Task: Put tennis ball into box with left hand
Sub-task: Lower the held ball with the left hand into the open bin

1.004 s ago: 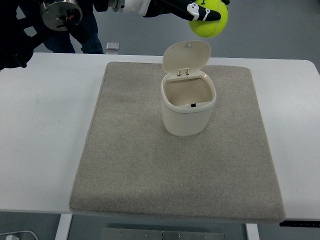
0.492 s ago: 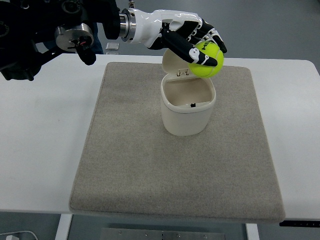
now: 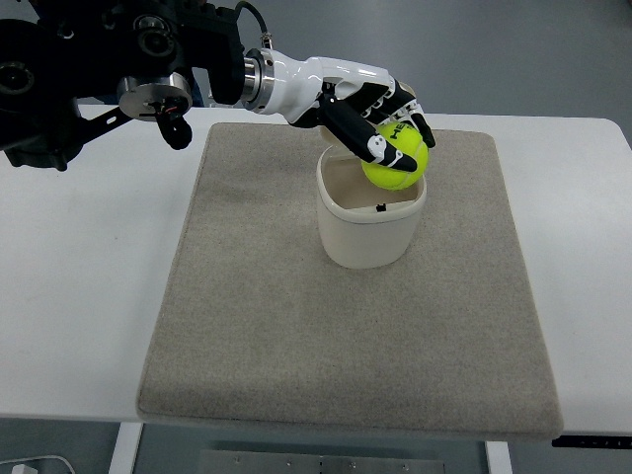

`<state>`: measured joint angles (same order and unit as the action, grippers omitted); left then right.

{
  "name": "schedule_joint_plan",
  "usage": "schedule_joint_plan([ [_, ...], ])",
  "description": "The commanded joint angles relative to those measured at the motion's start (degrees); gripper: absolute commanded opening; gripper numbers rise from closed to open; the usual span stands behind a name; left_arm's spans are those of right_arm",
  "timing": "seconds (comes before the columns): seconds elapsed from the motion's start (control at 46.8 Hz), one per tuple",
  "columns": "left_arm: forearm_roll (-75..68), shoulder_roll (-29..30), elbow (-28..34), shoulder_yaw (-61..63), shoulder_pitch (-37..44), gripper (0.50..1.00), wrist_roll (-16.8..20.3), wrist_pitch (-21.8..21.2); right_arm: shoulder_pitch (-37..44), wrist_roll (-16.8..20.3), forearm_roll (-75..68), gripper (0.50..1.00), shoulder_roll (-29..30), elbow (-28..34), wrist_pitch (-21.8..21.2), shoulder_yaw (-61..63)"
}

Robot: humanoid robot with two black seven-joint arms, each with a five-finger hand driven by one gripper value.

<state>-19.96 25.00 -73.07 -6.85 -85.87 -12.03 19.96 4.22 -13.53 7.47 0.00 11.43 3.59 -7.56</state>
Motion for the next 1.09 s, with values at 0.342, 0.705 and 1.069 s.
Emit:
schedule_joint_plan([
  [0.342, -0.87, 0.40, 0.73, 1.49, -0.26, 0.500, -0.10, -0.71, 0.00, 0.00, 0.00, 0.938, 0.00, 0.00, 0.01, 0.00],
  [0.705, -0.87, 0.67, 1.00, 3.16, -0.53, 0.500, -0.36, -0.88, 0.00, 0.00, 0.00, 0.938, 0.00, 0.00, 0.01, 0.00],
  [1.069, -0.96, 0.76, 1.26, 3.87, -0.62, 0.500, -0.89, -0.88, 0.00, 0.00, 0.00, 0.938, 0.00, 0.00, 0.01, 0.00],
])
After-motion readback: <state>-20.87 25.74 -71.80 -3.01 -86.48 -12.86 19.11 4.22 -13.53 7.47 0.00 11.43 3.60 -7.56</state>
